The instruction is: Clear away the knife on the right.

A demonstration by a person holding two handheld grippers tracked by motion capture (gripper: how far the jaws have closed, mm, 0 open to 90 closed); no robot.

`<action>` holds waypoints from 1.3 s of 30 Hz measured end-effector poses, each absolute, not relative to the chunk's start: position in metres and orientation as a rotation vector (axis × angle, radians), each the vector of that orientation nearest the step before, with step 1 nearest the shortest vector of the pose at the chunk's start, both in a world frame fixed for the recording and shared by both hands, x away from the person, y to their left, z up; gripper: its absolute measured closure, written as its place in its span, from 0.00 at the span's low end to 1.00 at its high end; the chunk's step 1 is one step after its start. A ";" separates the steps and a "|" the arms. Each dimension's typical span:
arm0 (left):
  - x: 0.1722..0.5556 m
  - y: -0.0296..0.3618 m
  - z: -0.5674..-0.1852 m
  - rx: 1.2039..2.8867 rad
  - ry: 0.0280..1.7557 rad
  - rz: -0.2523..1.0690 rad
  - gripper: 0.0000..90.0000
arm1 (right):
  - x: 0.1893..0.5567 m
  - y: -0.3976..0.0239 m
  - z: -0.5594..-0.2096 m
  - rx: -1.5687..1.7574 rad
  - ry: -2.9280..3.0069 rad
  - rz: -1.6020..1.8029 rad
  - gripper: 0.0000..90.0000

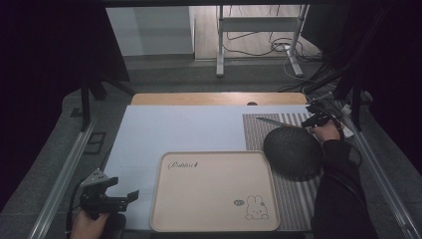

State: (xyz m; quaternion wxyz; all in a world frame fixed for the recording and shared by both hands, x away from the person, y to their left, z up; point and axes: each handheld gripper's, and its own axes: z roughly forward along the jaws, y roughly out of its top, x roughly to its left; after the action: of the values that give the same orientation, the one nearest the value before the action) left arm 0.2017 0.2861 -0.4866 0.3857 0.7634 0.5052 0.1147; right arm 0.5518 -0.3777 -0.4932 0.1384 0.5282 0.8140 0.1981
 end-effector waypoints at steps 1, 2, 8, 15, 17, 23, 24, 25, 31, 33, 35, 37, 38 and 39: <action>0.202 0.286 -0.487 1.945 1.287 0.293 0.03 | 0.551 -0.378 -0.493 1.531 2.361 0.576 0.99; 0.202 0.286 -0.487 1.946 1.287 0.293 0.03 | 0.549 -0.379 -0.493 1.538 2.371 0.573 0.99; 0.202 0.285 -0.487 1.948 1.287 0.293 0.03 | 0.545 -0.379 -0.491 1.556 2.429 0.571 0.99; 0.202 0.286 -0.487 1.949 1.288 0.294 0.03 | 0.547 -0.377 -0.488 1.562 2.417 0.563 0.96; 0.202 0.286 -0.487 1.949 1.287 0.293 0.03 | 0.547 -0.376 -0.484 1.557 2.387 0.576 0.89; 0.202 0.285 -0.487 1.950 1.287 0.294 0.03 | 0.549 -0.366 -0.474 1.552 2.334 0.632 0.51; 0.202 0.285 -0.487 1.950 1.287 0.294 0.03 | 0.550 -0.363 -0.473 1.547 2.320 0.628 0.42; 0.202 0.285 -0.487 1.950 1.288 0.294 0.03 | 0.550 -0.360 -0.473 1.541 2.304 0.621 0.37; 0.202 0.286 -0.487 1.951 1.286 0.290 0.03 | 0.554 -0.340 -0.471 1.489 2.319 0.628 0.11; 0.202 0.285 -0.487 1.952 1.284 0.287 0.03 | 0.555 -0.332 -0.472 1.478 2.331 0.629 0.05; 0.202 0.285 -0.487 1.955 1.282 0.286 0.03 | 0.557 -0.324 -0.474 1.476 2.332 0.607 0.00; 0.202 0.285 -0.487 1.956 1.282 0.286 0.03 | 0.559 -0.318 -0.475 1.485 2.326 0.596 0.00; 0.202 0.285 -0.487 1.955 1.282 0.285 0.03 | 0.561 -0.316 -0.475 1.494 2.324 0.597 0.00; 0.202 0.285 -0.487 1.954 1.282 0.284 0.03 | 0.562 -0.314 -0.476 1.498 2.332 0.594 0.00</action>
State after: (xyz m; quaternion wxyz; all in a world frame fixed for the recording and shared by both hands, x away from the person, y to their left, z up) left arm 0.2024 0.2854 -0.4870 0.3833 0.7665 0.5030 0.1116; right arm 0.5623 -0.3138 -0.4756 0.1529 0.5221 0.8131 0.2070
